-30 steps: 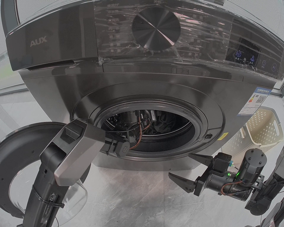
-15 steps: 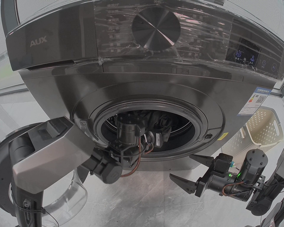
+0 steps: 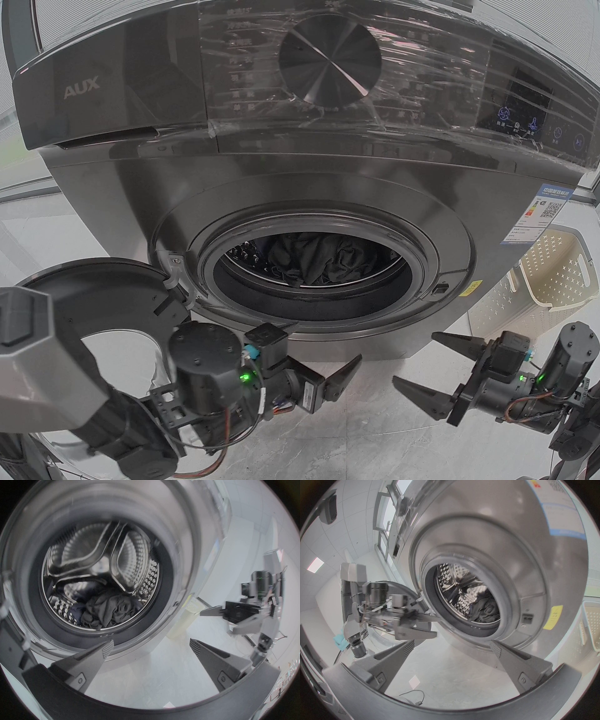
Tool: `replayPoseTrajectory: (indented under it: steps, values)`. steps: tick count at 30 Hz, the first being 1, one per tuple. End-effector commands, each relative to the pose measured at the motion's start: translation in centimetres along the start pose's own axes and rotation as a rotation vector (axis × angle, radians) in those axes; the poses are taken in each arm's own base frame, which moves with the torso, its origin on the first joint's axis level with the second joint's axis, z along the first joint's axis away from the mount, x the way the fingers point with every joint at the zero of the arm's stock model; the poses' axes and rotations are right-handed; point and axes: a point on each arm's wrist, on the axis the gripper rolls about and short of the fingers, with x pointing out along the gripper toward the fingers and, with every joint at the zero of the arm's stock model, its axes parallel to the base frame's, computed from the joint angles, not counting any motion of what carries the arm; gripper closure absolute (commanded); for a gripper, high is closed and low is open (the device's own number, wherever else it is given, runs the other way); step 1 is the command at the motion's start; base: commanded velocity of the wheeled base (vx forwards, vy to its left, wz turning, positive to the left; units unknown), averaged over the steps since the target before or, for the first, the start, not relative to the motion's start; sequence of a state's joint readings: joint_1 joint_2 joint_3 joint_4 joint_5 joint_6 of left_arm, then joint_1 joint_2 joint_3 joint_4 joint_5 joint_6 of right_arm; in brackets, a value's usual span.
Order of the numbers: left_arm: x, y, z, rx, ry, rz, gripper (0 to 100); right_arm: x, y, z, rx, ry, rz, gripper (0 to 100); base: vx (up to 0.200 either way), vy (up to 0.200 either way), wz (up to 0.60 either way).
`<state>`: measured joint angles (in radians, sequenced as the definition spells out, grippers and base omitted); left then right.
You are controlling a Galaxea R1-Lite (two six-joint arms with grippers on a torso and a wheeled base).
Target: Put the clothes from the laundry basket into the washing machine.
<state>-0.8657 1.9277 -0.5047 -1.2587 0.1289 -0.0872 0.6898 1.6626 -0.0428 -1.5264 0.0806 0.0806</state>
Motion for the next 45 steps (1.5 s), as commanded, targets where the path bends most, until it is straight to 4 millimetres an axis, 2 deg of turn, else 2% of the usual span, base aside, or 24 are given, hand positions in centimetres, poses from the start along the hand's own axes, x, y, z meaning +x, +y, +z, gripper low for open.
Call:
replayPoseTrajectory:
  steps: [1, 4, 6, 7, 9, 14, 16, 20, 22, 23, 28, 32, 35, 39, 41, 45]
  values:
    - [-7.4, -0.6, 3.7, -0.001, -0.162, -0.058, 0, -3.9, -1.6, 2.4, -0.003, -0.144, -0.184, 0, -0.200, 0.000, 0.00]
    - [-9.5, 0.0, 3.5, -0.005, -0.171, -0.044, 0, -5.1, -2.2, 2.9, 0.001, -0.166, -0.259, 0, -0.200, 0.000, 0.00]
    - [-11.9, 0.7, 3.7, -0.009, -0.207, -0.008, 0, -6.8, -2.3, 3.5, -0.005, -0.192, -0.314, 0, -0.200, 0.000, 0.00]
    - [-12.0, 0.8, 3.8, -0.010, -0.210, -0.005, 0, -6.9, -2.3, 3.5, -0.007, -0.194, -0.319, 0, -0.200, 0.000, 0.00]
    - [-15.0, 2.1, 3.5, -0.013, -0.241, 0.059, 0, -9.2, -2.2, 3.7, -0.015, -0.201, -0.381, 0, -0.200, 0.000, 0.00]
    - [-19.3, 3.9, 3.0, -0.023, -0.326, 0.160, 0, -12.6, -1.7, 2.2, 0.002, -0.116, -0.454, 0, -0.200, 0.000, 0.00]
    - [-20.4, 4.0, 3.3, -0.029, -0.367, 0.175, 0, -13.5, -1.5, 1.6, -0.002, -0.086, -0.478, 0, -0.200, 0.000, 0.00]
    - [-23.7, 5.0, 2.9, -0.007, -0.400, 0.300, 0, -16.5, -0.7, 0.9, -0.042, -0.149, -0.599, 0, -0.200, 0.000, 0.00]
    - [-24.4, 5.1, 2.7, -0.003, -0.397, 0.322, 0, -17.1, -0.4, 0.6, -0.045, -0.165, -0.623, 0, -0.200, 0.000, 0.00]
    - [-25.6, 5.1, 2.2, 0.002, -0.390, 0.347, 0, -18.1, 0.2, 0.3, -0.047, -0.179, -0.652, 0, -0.200, 0.000, 0.00]
    - [-27.3, 5.2, 0.8, 0.007, -0.369, 0.448, 0, -19.6, 1.2, -0.8, -0.043, -0.170, -0.691, 0, -0.200, 0.000, 0.00]
    - [-28.7, 5.0, -0.3, 0.007, -0.357, 0.543, 0, -20.6, 2.0, -2.5, -0.050, -0.196, -0.706, 0, -0.200, 0.000, 0.00]
    - [-29.1, 4.9, -1.1, 0.002, -0.336, 0.612, 0, -20.6, 2.0, -4.4, -0.022, -0.161, -0.707, 0, -0.200, 0.000, 0.00]
    - [-29.6, 4.7, -2.0, -0.007, -0.321, 0.683, 0, -20.5, 1.9, -4.9, 0.010, -0.120, -0.748, 0, 0.000, 0.000, 0.00]
    - [-30.3, 4.1, -3.6, -0.004, -0.279, 0.746, 0, -20.6, 2.3, -5.4, 0.010, -0.097, -0.852, 0, 0.000, 0.000, 0.00]
    - [-31.3, 2.8, -6.8, 0.043, -0.227, 0.751, 0, -20.7, 2.4, -5.4, 0.002, -0.115, -0.830, 0, 0.000, 0.000, 0.00]
